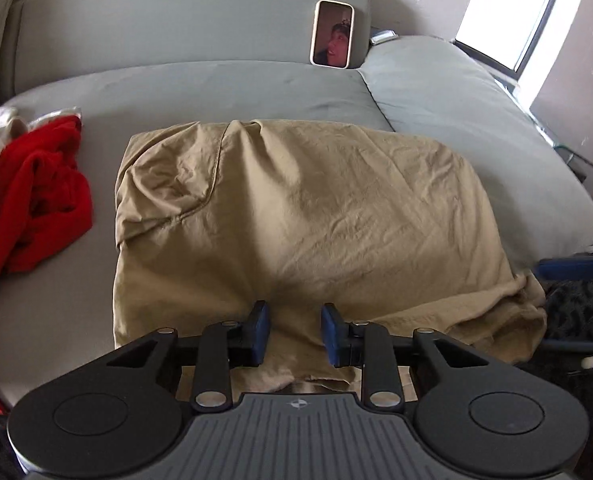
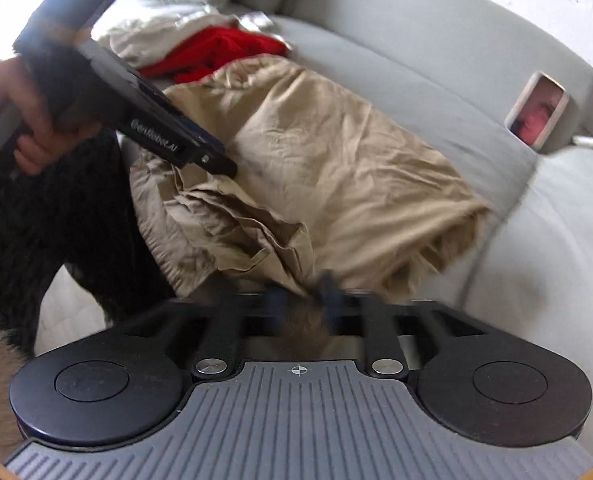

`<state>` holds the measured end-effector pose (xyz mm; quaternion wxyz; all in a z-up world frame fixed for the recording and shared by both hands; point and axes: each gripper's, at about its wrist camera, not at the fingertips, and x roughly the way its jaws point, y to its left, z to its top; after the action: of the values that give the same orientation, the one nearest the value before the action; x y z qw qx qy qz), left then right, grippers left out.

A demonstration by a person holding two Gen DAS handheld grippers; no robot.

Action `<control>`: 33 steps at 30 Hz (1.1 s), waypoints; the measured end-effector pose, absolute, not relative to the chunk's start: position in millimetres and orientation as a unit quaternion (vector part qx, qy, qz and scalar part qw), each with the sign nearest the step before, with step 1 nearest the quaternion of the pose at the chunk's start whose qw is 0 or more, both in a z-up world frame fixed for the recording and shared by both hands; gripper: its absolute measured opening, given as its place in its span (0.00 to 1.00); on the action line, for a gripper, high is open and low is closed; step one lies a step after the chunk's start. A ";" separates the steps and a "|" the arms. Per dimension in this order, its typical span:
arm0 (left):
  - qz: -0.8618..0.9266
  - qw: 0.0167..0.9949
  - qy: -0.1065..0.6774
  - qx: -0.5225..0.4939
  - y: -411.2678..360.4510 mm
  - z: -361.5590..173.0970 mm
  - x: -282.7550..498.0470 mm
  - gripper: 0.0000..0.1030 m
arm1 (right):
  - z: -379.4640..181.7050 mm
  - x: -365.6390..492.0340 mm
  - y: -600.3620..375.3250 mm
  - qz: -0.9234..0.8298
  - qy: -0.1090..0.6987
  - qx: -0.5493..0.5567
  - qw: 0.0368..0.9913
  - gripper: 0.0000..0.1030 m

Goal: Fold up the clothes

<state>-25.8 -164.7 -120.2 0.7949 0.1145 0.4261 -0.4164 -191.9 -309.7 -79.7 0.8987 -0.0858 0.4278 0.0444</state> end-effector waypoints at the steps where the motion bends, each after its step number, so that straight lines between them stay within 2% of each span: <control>1: -0.418 0.795 0.425 0.113 -163.2 -120.6 -27.5 0.25 | -70.2 -194.6 -307.0 0.036 0.428 -0.083 0.899 0.63; 8: -0.425 0.793 0.422 0.109 -155.3 -120.7 -43.2 0.25 | -14.6 -195.7 -320.2 -0.005 0.334 0.041 0.942 0.65; 10: -0.423 0.794 0.424 0.104 -154.4 -120.9 -44.6 0.25 | -23.5 -178.4 -320.6 -0.021 0.334 0.078 0.939 0.50; 11: -0.423 0.794 0.424 0.103 -154.5 -121.4 -44.0 0.25 | -34.3 -174.9 -316.0 -0.024 0.347 0.067 0.935 0.30; 12: -0.424 0.794 0.424 0.102 -154.6 -122.0 -43.4 0.25 | -45.0 -171.4 -311.4 -0.026 0.361 0.057 0.930 0.18; 15: -0.424 0.792 0.427 0.102 -154.7 -123.0 -42.5 0.26 | -77.2 -160.8 -297.7 -0.034 0.402 0.026 0.915 0.18; 17: -0.423 0.791 0.430 0.104 -154.9 -122.3 -43.1 0.32 | -98.7 -153.7 -288.6 -0.039 0.428 0.004 0.903 0.19; 19: -0.425 0.789 0.430 0.108 -156.3 -116.0 -46.4 0.32 | -117.3 -148.8 -280.8 -0.044 0.449 -0.013 0.892 0.19; 21: -0.427 0.789 0.428 0.112 -157.5 -109.3 -49.3 0.31 | -120.0 -155.4 -280.1 -0.048 0.446 -0.012 0.894 0.19; 26: -0.417 0.827 0.360 0.112 -156.8 -85.8 -45.0 0.32 | -122.8 -156.6 -285.1 -0.048 0.444 0.014 0.895 0.19; 28: -0.408 0.829 0.363 0.121 -160.7 -91.3 -38.4 0.28 | -123.7 -156.0 -287.6 -0.048 0.443 0.026 0.895 0.19; 33: -0.425 0.798 0.404 0.141 -164.2 -121.5 -41.2 0.28 | -121.2 -155.8 -289.6 -0.050 0.443 0.037 0.894 0.19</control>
<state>-41.2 -164.2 -121.5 0.7977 0.1412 0.4039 -0.4249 -155.8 -289.6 -121.2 0.8945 0.0373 0.4428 -0.0495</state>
